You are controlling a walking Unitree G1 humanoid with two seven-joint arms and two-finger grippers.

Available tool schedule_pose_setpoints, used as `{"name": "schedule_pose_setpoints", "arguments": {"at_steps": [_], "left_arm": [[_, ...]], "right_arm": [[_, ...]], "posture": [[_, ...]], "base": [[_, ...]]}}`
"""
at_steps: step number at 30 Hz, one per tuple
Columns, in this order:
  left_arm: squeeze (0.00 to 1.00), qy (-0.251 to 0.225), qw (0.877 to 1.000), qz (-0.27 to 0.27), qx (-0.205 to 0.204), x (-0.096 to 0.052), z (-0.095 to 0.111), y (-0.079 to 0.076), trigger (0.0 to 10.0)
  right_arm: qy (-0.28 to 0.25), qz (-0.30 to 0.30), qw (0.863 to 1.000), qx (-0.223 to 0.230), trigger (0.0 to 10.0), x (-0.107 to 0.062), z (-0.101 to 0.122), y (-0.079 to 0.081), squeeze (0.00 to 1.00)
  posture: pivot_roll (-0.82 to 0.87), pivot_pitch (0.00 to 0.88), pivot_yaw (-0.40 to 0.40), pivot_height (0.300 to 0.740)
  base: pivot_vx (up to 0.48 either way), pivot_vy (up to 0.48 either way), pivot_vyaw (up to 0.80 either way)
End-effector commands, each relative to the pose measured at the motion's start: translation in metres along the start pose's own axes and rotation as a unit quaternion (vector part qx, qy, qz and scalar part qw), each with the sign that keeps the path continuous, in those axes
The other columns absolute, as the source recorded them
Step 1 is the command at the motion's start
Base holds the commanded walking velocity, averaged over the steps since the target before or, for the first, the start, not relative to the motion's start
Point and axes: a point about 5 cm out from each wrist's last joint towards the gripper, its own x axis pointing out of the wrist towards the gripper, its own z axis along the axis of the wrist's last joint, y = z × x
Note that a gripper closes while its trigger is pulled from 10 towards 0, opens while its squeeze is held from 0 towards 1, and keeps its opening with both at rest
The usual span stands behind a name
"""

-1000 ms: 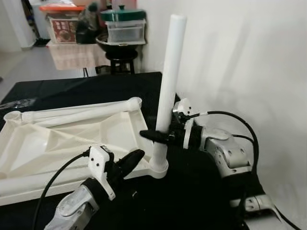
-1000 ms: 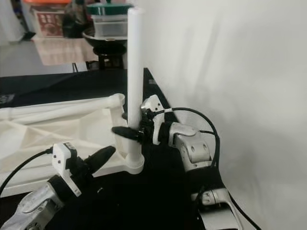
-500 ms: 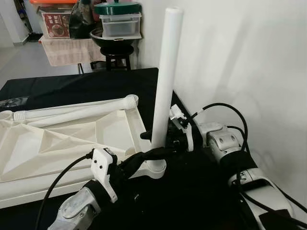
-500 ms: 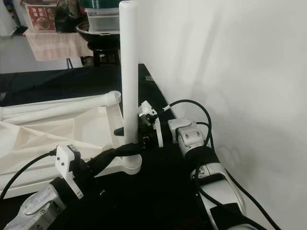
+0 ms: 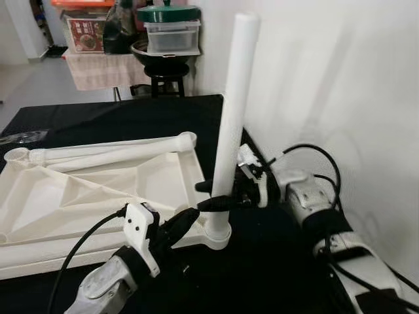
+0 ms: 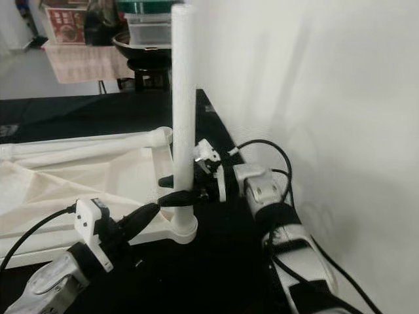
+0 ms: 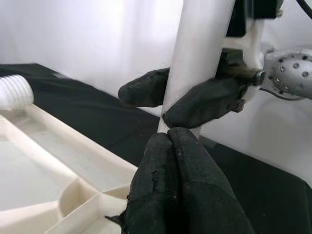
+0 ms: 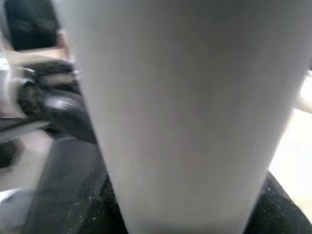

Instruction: Building children table

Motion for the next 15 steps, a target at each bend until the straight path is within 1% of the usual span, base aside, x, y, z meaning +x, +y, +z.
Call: {"name": "schedule_pose_setpoints", "arguments": {"at_steps": [1, 2, 3, 4, 5, 6, 7, 8, 9, 10, 11, 14, 15], "left_arm": [[0.0, 0.006, 1.0, -0.002, -0.002, -0.004, 0.0, 0.0, 10.0], [0.0, 0.006, 1.0, -0.002, -0.002, -0.004, 0.0, 0.0, 10.0], [0.0, 0.008, 1.0, -0.003, -0.001, -0.006, 0.001, 0.002, 10.0], [0.0, 0.008, 1.0, -0.003, -0.001, -0.006, 0.001, 0.002, 10.0], [0.0, 0.011, 1.0, -0.004, 0.0, -0.008, 0.002, 0.005, 10.0], [0.0, 0.011, 1.0, -0.004, 0.0, -0.008, 0.002, 0.005, 10.0], [0.0, 0.013, 1.0, -0.004, 0.001, -0.009, 0.002, 0.007, 10.0], [0.0, 0.013, 1.0, -0.004, 0.001, -0.009, 0.002, 0.007, 10.0], [0.0, 0.015, 1.0, -0.004, 0.001, -0.009, 0.002, 0.008, 10.0], [0.0, 0.017, 1.0, -0.006, 0.0, -0.009, 0.002, 0.009, 10.0], [0.0, 0.02, 1.0, -0.009, 0.001, -0.009, 0.001, 0.01, 10.0], [0.0, 0.023, 1.0, -0.011, 0.002, -0.008, 0.001, 0.01, 10.0], [0.0, 0.018, 1.0, -0.002, 0.003, -0.008, 0.002, 0.012, 10.0]], "right_arm": [[0.038, -0.104, 0.993, 0.035, 0.0, -0.013, -0.023, -0.002, 0.0], [0.038, -0.104, 0.993, 0.035, 0.0, -0.013, -0.023, -0.002, 0.0], [0.019, -0.277, 0.958, 0.068, 0.0, -0.007, -0.03, -0.002, 0.0], [0.019, -0.277, 0.958, 0.068, 0.0, -0.007, -0.03, -0.002, 0.0], [0.023, -0.344, 0.934, 0.091, 0.0, 0.004, -0.041, 0.022, 0.0], [0.023, -0.344, 0.934, 0.091, 0.0, 0.004, -0.041, 0.022, 0.0], [0.026, -0.393, 0.917, 0.066, 0.0, 0.004, -0.037, 0.034, 0.0], [0.026, -0.393, 0.917, 0.066, 0.0, 0.004, -0.037, 0.034, 0.0], [0.018, -0.415, 0.907, 0.075, 0.0, 0.003, -0.035, 0.038, 0.0], [0.023, -0.402, 0.913, 0.063, 0.0, 0.005, -0.033, 0.037, 0.0], [0.029, -0.397, 0.916, 0.054, 0.0, 0.008, -0.032, 0.034, 0.0], [0.032, -0.393, 0.918, 0.052, 0.0, 0.011, -0.033, 0.033, 0.0], [0.031, -0.388, 0.92, 0.05, 0.0, 0.014, -0.029, 0.032, 0.0]], "posture": [[-0.04, 0.0, -0.04, 0.74], [-0.04, 0.0, -0.04, 0.74], [-0.03, 0.0, -0.032, 0.74], [-0.03, 0.0, -0.032, 0.74], [-0.04, 0.0, -0.015, 0.74], [-0.04, 0.0, -0.015, 0.74], [-0.05, 0.0, -0.008, 0.74], [-0.05, 0.0, -0.008, 0.74], [-0.05, 0.0, -0.004, 0.74], [-0.04, 0.0, -0.007, 0.74], [-0.03, 0.0, -0.016, 0.74], [-0.03, 0.0, -0.016, 0.74], [-0.03, 0.0, -0.02, 0.74]], "base": [[0.0, 0.0, 0.0], [0.0, 0.0, 0.0], [0.0, 0.0, 0.0], [0.0, 0.0, 0.0], [0.0, 0.0, 0.0], [0.0, 0.0, 0.0], [0.0, 0.0, 0.0], [0.0, 0.0, 0.0], [0.0, 0.0, 0.0], [0.0, 0.0, 0.0], [0.0, 0.0, 0.0], [0.0, 0.0, 0.0], [0.0, 0.0, 0.0]]}}
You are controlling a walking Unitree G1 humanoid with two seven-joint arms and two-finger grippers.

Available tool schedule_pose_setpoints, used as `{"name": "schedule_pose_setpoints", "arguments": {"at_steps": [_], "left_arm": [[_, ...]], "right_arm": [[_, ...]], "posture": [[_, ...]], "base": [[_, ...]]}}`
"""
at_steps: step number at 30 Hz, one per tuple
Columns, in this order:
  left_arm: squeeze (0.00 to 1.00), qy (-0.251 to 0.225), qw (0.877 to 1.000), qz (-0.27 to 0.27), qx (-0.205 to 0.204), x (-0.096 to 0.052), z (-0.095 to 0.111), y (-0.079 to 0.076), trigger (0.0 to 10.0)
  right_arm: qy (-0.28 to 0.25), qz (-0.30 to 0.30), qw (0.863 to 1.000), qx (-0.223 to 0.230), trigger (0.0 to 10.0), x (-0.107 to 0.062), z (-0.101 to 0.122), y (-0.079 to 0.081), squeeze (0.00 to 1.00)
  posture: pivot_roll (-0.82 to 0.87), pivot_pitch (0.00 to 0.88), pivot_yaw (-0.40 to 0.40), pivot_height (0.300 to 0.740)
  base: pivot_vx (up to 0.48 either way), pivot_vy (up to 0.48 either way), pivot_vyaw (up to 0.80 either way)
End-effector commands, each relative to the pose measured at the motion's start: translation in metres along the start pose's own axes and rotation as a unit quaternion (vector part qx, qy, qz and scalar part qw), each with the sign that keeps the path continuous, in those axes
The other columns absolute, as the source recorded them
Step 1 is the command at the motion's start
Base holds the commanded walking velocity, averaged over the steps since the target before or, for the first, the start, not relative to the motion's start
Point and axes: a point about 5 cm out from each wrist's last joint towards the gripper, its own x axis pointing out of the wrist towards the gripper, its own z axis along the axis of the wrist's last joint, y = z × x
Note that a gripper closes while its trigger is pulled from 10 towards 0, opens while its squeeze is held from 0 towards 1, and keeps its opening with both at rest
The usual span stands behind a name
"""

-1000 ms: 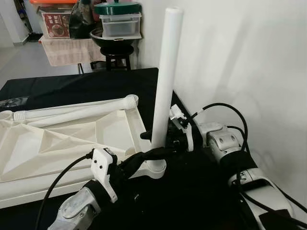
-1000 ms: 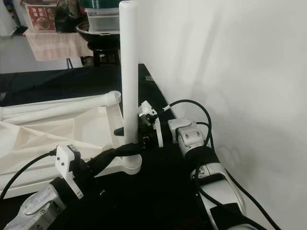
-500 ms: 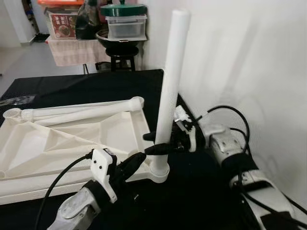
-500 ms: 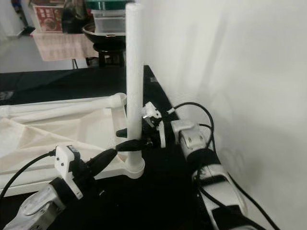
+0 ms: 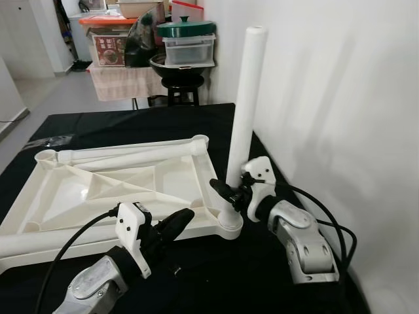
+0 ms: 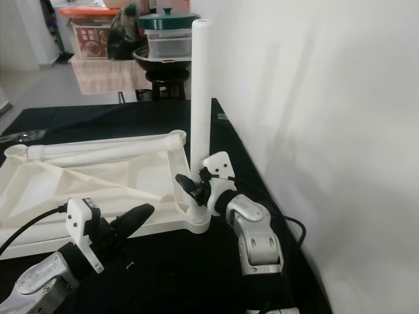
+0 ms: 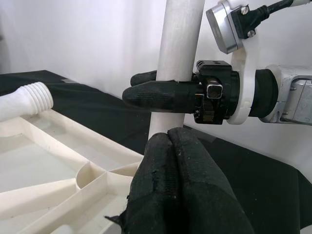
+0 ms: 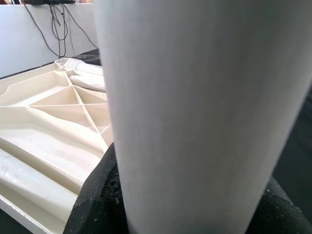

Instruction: Building children table

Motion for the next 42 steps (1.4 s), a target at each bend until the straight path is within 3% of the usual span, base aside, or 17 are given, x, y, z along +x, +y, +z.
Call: {"name": "schedule_pose_setpoints", "arguments": {"at_steps": [1, 4, 5, 6, 8, 9, 13, 16, 17, 18, 19, 25, 26, 27, 28, 36, 42], "left_arm": [[0.0, 0.007, 1.0, 0.006, -0.003, 0.0, -0.002, 0.004, 10.0], [0.0, 0.004, 1.0, 0.011, -0.003, 0.0, -0.002, 0.005, 10.0], [0.0, 0.004, 1.0, 0.011, -0.003, 0.001, -0.002, 0.005, 10.0], [0.0, 0.004, 1.0, 0.01, -0.004, 0.002, -0.002, 0.004, 10.0], [0.0, 0.004, 1.0, 0.009, -0.004, 0.003, -0.002, 0.004, 10.0], [0.0, 0.005, 1.0, 0.007, -0.005, 0.003, -0.002, 0.004, 10.0], [0.0, 0.006, 1.0, 0.005, -0.006, 0.004, -0.003, 0.003, 10.0], [0.0, 0.005, 1.0, 0.002, -0.007, 0.006, -0.003, 0.001, 10.0], [0.0, 0.003, 1.0, 0.002, -0.008, 0.007, -0.003, 0.0, 10.0], [0.0, 0.003, 1.0, 0.002, -0.008, 0.007, -0.003, 0.0, 10.0], [0.0, 0.002, 1.0, 0.002, -0.009, 0.008, -0.003, -0.001, 10.0], [0.0, 0.0, 1.0, 0.003, -0.009, 0.01, -0.004, -0.002, 10.0], [0.0, -0.001, 1.0, 0.003, -0.01, 0.011, -0.004, -0.002, 10.0], [0.0, -0.001, 1.0, 0.003, -0.01, 0.011, -0.004, -0.002, 10.0], [0.0, -0.001, 1.0, 0.004, -0.01, 0.011, -0.004, -0.002, 10.0], [0.0, -0.002, 1.0, 0.003, -0.012, 0.011, -0.005, -0.003, 10.0], [0.0, -0.002, 1.0, 0.003, -0.014, 0.01, -0.006, -0.003, 10.0]], "right_arm": [[0.048, -0.014, 0.999, 0.004, 0.0, 0.0, -0.016, -0.003, 0.0], [0.047, -0.015, 0.999, 0.009, 0.0, 0.001, -0.014, -0.004, 0.0], [0.045, 0.014, 0.999, 0.0, 10.0, 0.003, -0.007, -0.007, 0.0], [0.029, 0.029, 0.999, -0.009, 10.0, 0.005, 0.006, -0.013, 0.86], [0.016, 0.037, 0.999, -0.015, 10.0, 0.006, 0.016, -0.018, 0.86], [-0.001, 0.068, 0.998, -0.018, 10.0, 0.006, 0.029, -0.017, 1.0], [-0.028, 0.137, 0.99, -0.029, 10.0, 0.004, 0.042, -0.012, 1.0], [-0.048, 0.28, 0.957, -0.059, 10.0, 0.001, 0.05, -0.01, 1.0], [-0.035, 0.341, 0.937, -0.064, 10.0, 0.003, 0.049, -0.012, 0.21], [-0.035, 0.341, 0.937, -0.064, 10.0, 0.003, 0.049, -0.012, 0.21], [-0.015, 0.383, 0.921, -0.065, 10.0, 0.005, 0.046, -0.015, 0.0], [0.012, 0.418, 0.907, -0.05, 10.0, 0.018, 0.047, -0.022, 0.0], [0.016, 0.421, 0.906, -0.044, 8.2, 0.022, 0.048, -0.023, 0.0], [0.016, 0.421, 0.906, -0.044, 8.2, 0.022, 0.048, -0.023, 0.0], [0.033, 0.422, 0.905, -0.046, 0.0, 0.027, 0.047, -0.025, 0.0], [0.039, 0.437, 0.898, -0.03, 0.0, 0.025, 0.04, -0.033, 0.0], [0.01, 0.404, 0.914, -0.032, 0.0, 0.019, 0.027, -0.035, 0.0]], "posture": [[-0.03, 0.0, -0.02, 0.74], [-0.03, 0.0, -0.02, 0.74], [-0.03, 0.0, -0.024, 0.74], [-0.03, 0.0, -0.024, 0.74], [-0.03, 0.0, -0.024, 0.74], [-0.03, 0.0, -0.024, 0.74], [-0.03, 0.0, -0.025, 0.74], [-0.03, 0.0, -0.039, 0.74], [-0.02, 0.0, -0.05, 0.74], [-0.02, 0.0, -0.05, 0.74], [-0.01, 0.0, -0.058, 0.74], [-0.01, 0.0, -0.069, 0.74], [0.0, 0.0, -0.072, 0.74], [0.0, 0.0, -0.072, 0.74], [0.0, 0.0, -0.074, 0.74], [-0.02, 0.0, -0.068, 0.74], [-0.03, 0.0, -0.057, 0.74]], "base": [[0.0, 0.0, 0.0], [0.0, 0.0, 0.0], [0.0, 0.0, 0.0], [0.0, 0.0, 0.0], [0.0, 0.0, 0.0], [0.0, 0.0, 0.0], [0.0, 0.0, 0.0], [0.0, 0.0, 0.0], [0.0, 0.0, 0.0], [0.0, 0.0, 0.0], [0.0, 0.0, 0.0], [0.0, 0.0, 0.0], [0.0, 0.0, 0.0], [0.0, 0.0, 0.0], [0.0, 0.0, 0.0], [0.0, 0.0, 0.0], [0.0, 0.0, 0.0]]}}
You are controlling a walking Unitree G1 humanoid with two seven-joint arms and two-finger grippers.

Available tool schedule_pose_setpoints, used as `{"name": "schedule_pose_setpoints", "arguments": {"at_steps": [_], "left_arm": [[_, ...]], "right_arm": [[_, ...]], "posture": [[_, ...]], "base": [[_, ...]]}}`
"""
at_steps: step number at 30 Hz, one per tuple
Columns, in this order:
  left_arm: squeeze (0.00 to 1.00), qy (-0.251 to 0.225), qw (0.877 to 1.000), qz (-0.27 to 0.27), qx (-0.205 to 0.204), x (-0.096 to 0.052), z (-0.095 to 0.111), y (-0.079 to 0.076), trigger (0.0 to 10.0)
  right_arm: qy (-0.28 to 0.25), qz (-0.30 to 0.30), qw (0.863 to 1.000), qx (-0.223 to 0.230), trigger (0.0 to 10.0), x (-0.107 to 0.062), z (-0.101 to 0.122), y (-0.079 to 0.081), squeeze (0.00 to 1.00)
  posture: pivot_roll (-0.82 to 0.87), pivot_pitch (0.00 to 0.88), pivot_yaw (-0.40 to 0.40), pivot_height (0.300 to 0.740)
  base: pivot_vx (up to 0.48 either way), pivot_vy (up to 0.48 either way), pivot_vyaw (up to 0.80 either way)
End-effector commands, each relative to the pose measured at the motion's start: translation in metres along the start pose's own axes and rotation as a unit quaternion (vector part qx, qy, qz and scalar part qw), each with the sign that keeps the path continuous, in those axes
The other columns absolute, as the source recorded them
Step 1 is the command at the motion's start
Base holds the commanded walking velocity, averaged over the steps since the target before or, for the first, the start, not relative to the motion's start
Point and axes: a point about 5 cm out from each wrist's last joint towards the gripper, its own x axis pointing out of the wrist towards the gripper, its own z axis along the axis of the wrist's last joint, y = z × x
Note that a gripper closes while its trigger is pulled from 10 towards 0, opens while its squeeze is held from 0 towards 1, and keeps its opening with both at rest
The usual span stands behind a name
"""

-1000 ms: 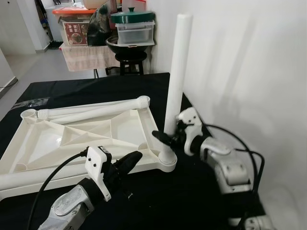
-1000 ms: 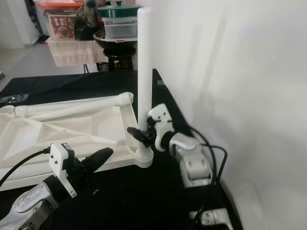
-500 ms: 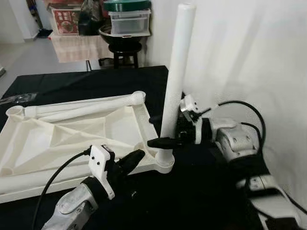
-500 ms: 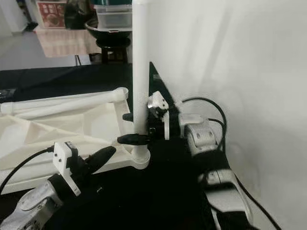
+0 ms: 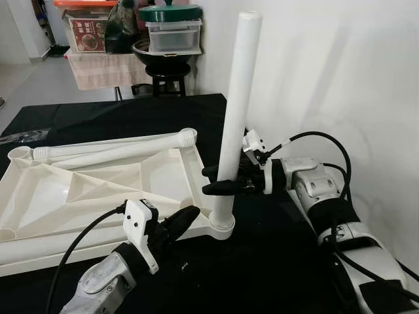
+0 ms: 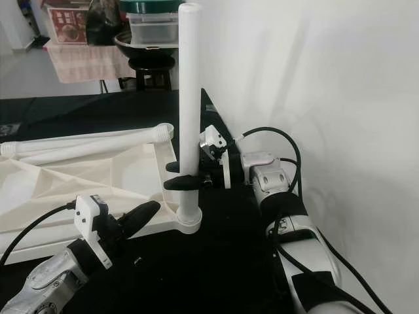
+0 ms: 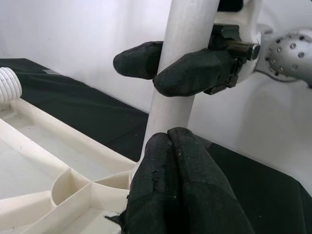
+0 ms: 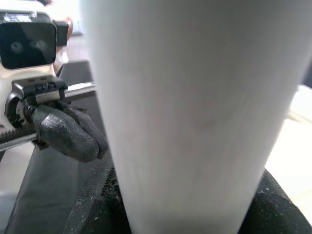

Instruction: Building children table

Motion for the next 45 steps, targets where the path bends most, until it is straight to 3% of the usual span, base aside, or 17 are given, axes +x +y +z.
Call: {"name": "schedule_pose_setpoints", "arguments": {"at_steps": [1, 5, 6, 8, 9, 13, 17, 18, 20, 22, 30, 31, 32, 40, 41, 42, 45], "left_arm": [[0.0, 0.005, 1.0, 0.003, -0.001, -0.001, -0.003, 0.001, 10.0], [0.0, 0.005, 1.0, 0.003, -0.001, -0.003, -0.003, 0.003, 10.0], [0.0, 0.007, 1.0, 0.003, -0.001, -0.004, -0.003, 0.005, 10.0], [0.0, 0.007, 1.0, 0.004, -0.003, -0.005, -0.002, 0.007, 10.0], [0.0, 0.007, 1.0, 0.004, -0.005, -0.006, -0.002, 0.01, 10.0], [0.0, 0.015, 1.0, -0.006, -0.004, -0.002, -0.005, 0.01, 10.0], [0.0, 0.008, 1.0, 0.003, -0.003, -0.002, -0.004, 0.009, 10.0], [0.0, 0.004, 1.0, 0.009, -0.003, -0.003, -0.004, 0.009, 10.0], [0.0, 0.001, 1.0, 0.014, -0.003, -0.003, -0.004, 0.009, 10.0], [0.0, -0.001, 1.0, 0.013, -0.002, -0.002, -0.003, 0.009, 10.0], [0.0, 0.002, 1.0, 0.003, -0.004, 0.0, -0.004, 0.008, 10.0], [0.0, 0.003, 1.0, 0.001, -0.004, 0.001, -0.004, 0.007, 10.0], [0.0, 0.003, 1.0, 0.0, -0.005, 0.001, -0.004, 0.007, 10.0], [0.0, 0.001, 1.0, 0.002, -0.006, 0.001, -0.005, 0.006, 10.0], [0.0, 0.002, 1.0, 0.002, -0.006, 0.001, -0.005, 0.006, 10.0], [0.0, 0.002, 1.0, 0.003, -0.006, 0.0, -0.005, 0.005, 10.0], [0.0, 0.002, 1.0, 0.002, -0.005, 0.0, -0.005, 0.005, 10.0]], "right_arm": [[0.004, -0.028, 0.999, 0.016, 0.0, 0.004, -0.019, 0.008, 0.0], [0.005, -0.1, 0.995, 0.023, 0.0, 0.013, -0.032, 0.018, 0.0], [-0.053, -0.249, 0.964, 0.079, 0.0, 0.031, -0.041, 0.027, 0.0], [-0.015, -0.33, 0.942, 0.059, 0.0, 0.036, -0.049, 0.041, 0.0], [-0.016, -0.398, 0.917, 0.003, 0.0, 0.029, -0.039, 0.045, 0.0], [-0.02, -0.351, 0.932, 0.085, 0.0, 0.031, -0.05, 0.037, 0.0], [-0.012, -0.338, 0.938, 0.072, 0.0, 0.034, -0.048, 0.037, 0.0], [-0.017, -0.331, 0.941, 0.076, 10.0, 0.032, -0.045, 0.036, 0.0], [-0.02, -0.33, 0.94, 0.08, 10.0, 0.031, -0.042, 0.037, 0.0], [-0.04, -0.258, 0.962, 0.076, 10.0, 0.026, -0.025, 0.042, 1.0], [-0.062, -0.162, 0.985, 0.016, 10.0, 0.013, 0.002, 0.032, 1.0], [-0.066, -0.105, 0.992, 0.01, 10.0, 0.009, 0.008, 0.028, 0.93], [-0.064, -0.054, 0.996, 0.009, 10.0, 0.007, 0.012, 0.02, 0.0], [-0.047, 0.018, 0.998, 0.025, 10.0, 0.012, 0.018, 0.007, 0.0], [-0.047, 0.034, 0.998, 0.036, 3.4, 0.013, 0.019, 0.005, 0.0], [-0.048, 0.047, 0.997, 0.047, 0.0, 0.013, 0.02, 0.004, 0.0], [-0.048, 0.055, 0.996, 0.053, 0.0, 0.012, 0.019, 0.004, 0.0]], "posture": [[-0.05, 0.0, -0.051, 0.74], [-0.05, 0.0, -0.052, 0.74], [-0.07, 0.0, -0.043, 0.74], [-0.11, 0.0, -0.013, 0.74], [-0.12, 0.0, -0.001, 0.74], [-0.09, 0.0, -0.016, 0.74], [-0.09, 0.0, -0.024, 0.74], [-0.08, 0.0, -0.027, 0.74], [-0.08, 0.0, -0.027, 0.74], [-0.09, 0.0, -0.027, 0.74], [-0.08, 0.0, -0.025, 0.74], [-0.08, 0.0, -0.029, 0.74], [-0.07, 0.0, -0.031, 0.74], [-0.06, 0.0, -0.033, 0.74], [-0.06, 0.0, -0.033, 0.74], [-0.06, 0.0, -0.033, 0.74], [-0.06, 0.0, -0.033, 0.74]], "base": [[0.0, 0.0, 0.0], [0.0, 0.0, 0.0], [0.0, 0.0, 0.0], [0.0, 0.0, 0.0], [0.0, 0.0, 0.0], [0.0, 0.0, 0.0], [0.0, 0.0, 0.0], [0.0, 0.0, 0.0], [0.0, 0.0, 0.0], [0.0, 0.0, 0.0], [0.0, 0.0, 0.0], [0.0, 0.0, 0.0], [0.0, 0.0, 0.0], [0.0, 0.0, 0.0], [0.0, 0.0, 0.0], [0.0, 0.0, 0.0], [0.0, 0.0, 0.0]]}}
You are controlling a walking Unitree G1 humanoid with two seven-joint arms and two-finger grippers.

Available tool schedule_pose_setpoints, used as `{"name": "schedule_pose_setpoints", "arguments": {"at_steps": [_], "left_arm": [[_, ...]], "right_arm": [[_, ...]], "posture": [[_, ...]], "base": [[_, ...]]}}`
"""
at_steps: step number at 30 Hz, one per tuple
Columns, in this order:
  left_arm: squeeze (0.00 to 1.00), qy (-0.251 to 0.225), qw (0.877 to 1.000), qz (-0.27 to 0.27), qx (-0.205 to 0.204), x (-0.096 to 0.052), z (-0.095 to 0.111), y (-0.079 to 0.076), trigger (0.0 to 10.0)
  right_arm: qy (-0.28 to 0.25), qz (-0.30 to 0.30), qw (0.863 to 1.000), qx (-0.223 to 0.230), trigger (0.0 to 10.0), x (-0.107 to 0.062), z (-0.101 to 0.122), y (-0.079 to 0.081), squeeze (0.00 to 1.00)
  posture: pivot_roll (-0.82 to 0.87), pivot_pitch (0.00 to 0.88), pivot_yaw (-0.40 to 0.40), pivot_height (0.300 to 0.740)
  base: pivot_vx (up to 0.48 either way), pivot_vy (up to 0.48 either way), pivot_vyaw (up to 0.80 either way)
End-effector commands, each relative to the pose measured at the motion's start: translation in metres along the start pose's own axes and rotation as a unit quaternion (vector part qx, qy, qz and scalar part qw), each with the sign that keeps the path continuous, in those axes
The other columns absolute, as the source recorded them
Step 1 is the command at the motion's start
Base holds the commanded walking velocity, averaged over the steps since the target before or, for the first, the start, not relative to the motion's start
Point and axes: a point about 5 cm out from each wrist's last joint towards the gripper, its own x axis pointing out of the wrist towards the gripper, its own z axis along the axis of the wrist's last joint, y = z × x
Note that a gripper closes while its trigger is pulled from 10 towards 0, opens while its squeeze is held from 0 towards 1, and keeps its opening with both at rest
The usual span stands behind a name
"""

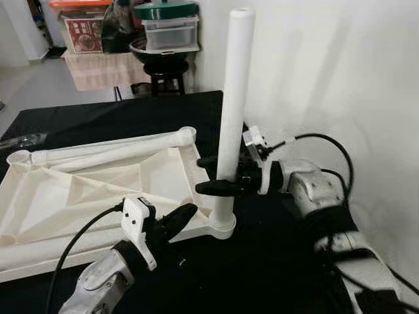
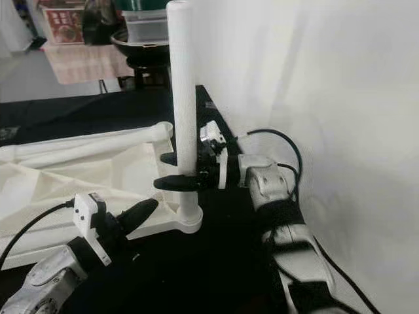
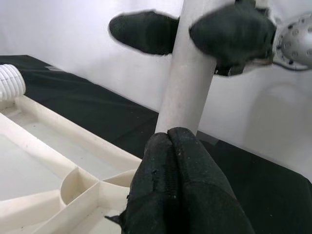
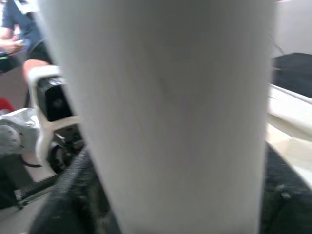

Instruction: Building children table

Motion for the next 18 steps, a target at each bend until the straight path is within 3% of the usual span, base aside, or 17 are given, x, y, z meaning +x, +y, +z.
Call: {"name": "schedule_pose_setpoints", "arguments": {"at_steps": [1, 7, 10, 13, 14, 15, 16, 17, 18], "left_arm": [[0.0, 0.006, 1.0, 0.0, -0.002, -0.001, -0.003, -0.001, 10.0], [0.0, 0.005, 1.0, -0.001, -0.003, -0.001, -0.002, -0.002, 10.0], [0.0, 0.005, 1.0, -0.001, -0.003, -0.001, -0.002, -0.002, 10.0], [0.0, 0.005, 1.0, -0.001, -0.003, -0.002, -0.001, -0.001, 10.0], [0.0, 0.005, 1.0, 0.0, -0.003, -0.003, -0.001, 0.0, 10.0], [0.0, 0.005, 1.0, 0.001, -0.002, -0.004, 0.0, 0.002, 10.0], [0.0, 0.005, 1.0, 0.001, -0.002, -0.004, 0.0, 0.002, 10.0], [0.0, 0.005, 1.0, 0.002, -0.001, -0.005, 0.001, 0.004, 10.0], [0.0, 0.006, 1.0, 0.003, -0.001, -0.006, 0.001, 0.007, 10.0]], "right_arm": [[-0.001, 0.018, 1.0, 0.013, 0.0, 0.001, -0.003, 0.001, 0.0], [-0.004, 0.016, 1.0, 0.013, 0.0, -0.01, -0.009, 0.002, 0.0], [-0.014, -0.029, 0.999, -0.015, 0.0, -0.022, -0.018, 0.009, 0.0], [-0.02, -0.065, 0.997, -0.021, 0.0, -0.021, -0.025, 0.014, 0.0], [-0.026, -0.15, 0.988, -0.014, 0.0, -0.01, -0.036, 0.017, 0.0], [-0.053, -0.307, 0.95, 0.026, 0.0, 0.004, -0.054, 0.017, 0.0], [-0.053, -0.307, 0.95, 0.026, 0.0, 0.004, -0.054, 0.017, 0.0], [-0.037, -0.431, 0.898, 0.08, 0.0, 0.012, -0.078, 0.027, 0.0], [-0.043, -0.478, 0.877, 0.018, 0.0, 0.009, -0.065, 0.03, 0.0]], "posture": [[-0.06, 0.0, -0.033, 0.74], [-0.07, 0.0, -0.026, 0.74], [-0.08, 0.0, -0.019, 0.74], [-0.09, 0.0, -0.019, 0.74], [-0.09, 0.0, -0.024, 0.74], [-0.1, 0.0, -0.021, 0.74], [-0.1, 0.0, -0.021, 0.74], [-0.1, 0.0, -0.01, 0.74], [-0.13, 0.0, 0.015, 0.74]], "base": [[0.0, 0.0, 0.0], [0.0, 0.0, 0.0], [0.0, 0.0, 0.0], [0.0, 0.0, 0.0], [0.0, 0.0, 0.0], [0.0, 0.0, 0.0], [0.0, 0.0, 0.0], [0.0, 0.0, 0.0], [0.0, 0.0, 0.0]]}}
